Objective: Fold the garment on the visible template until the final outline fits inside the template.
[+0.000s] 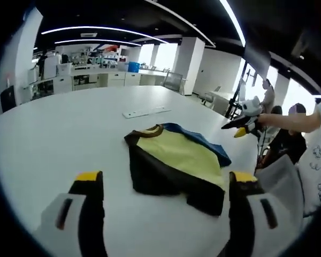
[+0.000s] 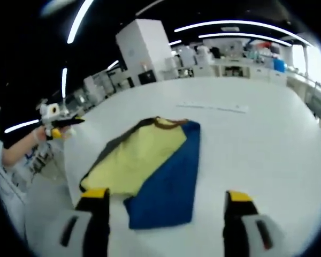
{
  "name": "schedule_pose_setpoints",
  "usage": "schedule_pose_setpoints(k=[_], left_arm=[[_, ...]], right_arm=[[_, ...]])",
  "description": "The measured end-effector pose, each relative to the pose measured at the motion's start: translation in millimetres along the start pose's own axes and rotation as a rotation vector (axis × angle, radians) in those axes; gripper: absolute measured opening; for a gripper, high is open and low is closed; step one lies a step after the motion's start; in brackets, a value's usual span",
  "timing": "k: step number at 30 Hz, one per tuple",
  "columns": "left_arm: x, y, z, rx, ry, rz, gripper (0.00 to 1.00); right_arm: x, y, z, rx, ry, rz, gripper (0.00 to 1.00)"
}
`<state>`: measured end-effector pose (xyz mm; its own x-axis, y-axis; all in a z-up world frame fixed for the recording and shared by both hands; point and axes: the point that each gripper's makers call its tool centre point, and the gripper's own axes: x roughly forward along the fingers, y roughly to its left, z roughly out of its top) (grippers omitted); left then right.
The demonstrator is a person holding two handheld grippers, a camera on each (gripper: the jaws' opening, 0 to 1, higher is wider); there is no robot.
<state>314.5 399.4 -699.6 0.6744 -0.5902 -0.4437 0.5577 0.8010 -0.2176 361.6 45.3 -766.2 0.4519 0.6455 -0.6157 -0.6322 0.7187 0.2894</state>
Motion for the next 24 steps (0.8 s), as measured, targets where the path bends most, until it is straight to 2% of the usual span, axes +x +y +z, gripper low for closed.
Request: schedule_pose_setpoints(k=[5,9,13,17,21,24], left_arm=[[-0.4,-0.9,-0.3,-0.002,-0.001,-0.003,0.95],[-2.0,-2.9,-1.5,0.002,-0.004,-0.01,0.94],[-2.7,-9.3,-6.1,-0.005,-0.002,-0.021,0.93],[-4.1,-13.5,-11.9,-0.013,0.001,-0.027,0.92],[-5.3,-12.5,-14.9,-0.035,-0.008,-0.025,0.91],[-5.6,-12.7,-18.7,-0.04,-0.004,-0.024,0.91]], right_arm=[[-1.8,-0.3,-8.6,0.013,0.009,0.001,0.82],[-4.7,2.8,-15.6,0.05,0.0,0.004,0.72],[0.4,2.2,-25.7,0.045,0.024,-0.001,0.54],[7.0,-6.2,-39.4,0.062,0.043,-0.023,0.47],[8.8,-7.0,-50.5,0.095,0.066,-0.03,0.33],[12.5,-10.0,-60.7,0.115,0.084,-0.042,0.35]])
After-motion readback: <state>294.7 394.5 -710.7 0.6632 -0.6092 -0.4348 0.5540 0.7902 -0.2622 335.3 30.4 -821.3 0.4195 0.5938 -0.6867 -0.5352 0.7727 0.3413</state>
